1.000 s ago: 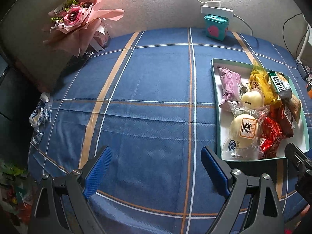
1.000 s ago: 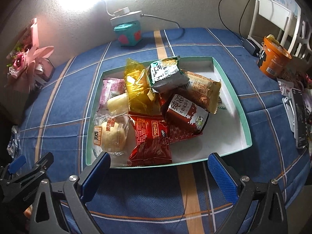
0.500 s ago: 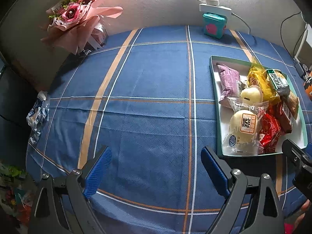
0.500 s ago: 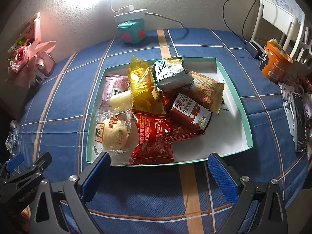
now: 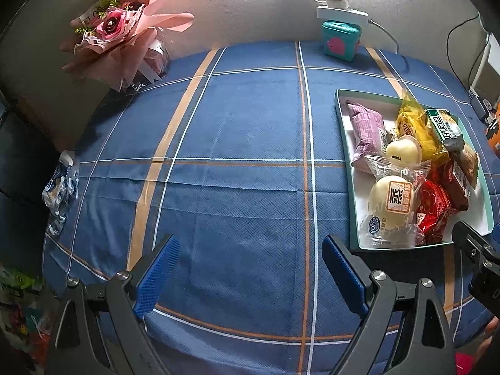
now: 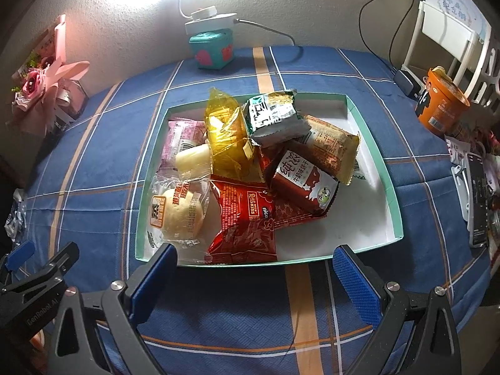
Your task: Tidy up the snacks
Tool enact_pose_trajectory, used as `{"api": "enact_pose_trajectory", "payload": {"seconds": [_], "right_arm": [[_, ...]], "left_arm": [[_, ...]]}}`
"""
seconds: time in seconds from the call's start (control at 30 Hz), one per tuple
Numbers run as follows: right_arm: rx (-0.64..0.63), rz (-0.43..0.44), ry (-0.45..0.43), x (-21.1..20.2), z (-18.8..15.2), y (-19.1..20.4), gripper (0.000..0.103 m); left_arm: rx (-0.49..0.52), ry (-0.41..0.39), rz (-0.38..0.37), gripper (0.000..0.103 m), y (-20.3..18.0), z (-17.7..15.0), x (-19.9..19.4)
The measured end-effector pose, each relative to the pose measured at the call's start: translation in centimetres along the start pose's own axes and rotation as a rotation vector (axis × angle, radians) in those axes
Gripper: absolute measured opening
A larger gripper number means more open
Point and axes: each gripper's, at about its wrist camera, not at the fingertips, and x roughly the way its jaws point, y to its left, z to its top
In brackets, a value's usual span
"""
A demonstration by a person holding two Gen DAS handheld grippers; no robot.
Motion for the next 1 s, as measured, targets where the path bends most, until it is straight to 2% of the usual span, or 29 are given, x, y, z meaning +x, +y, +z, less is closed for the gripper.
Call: {"api": "enact_pose_trajectory", "payload": {"seconds": [1.0], "right_arm": [[-0.015,0.01,-0.004,0.06,0.23,0.12,0.101]], "left_arm": [[0.004,-0.014,0.026,0.093,0.04,0.41,-0.01]]}}
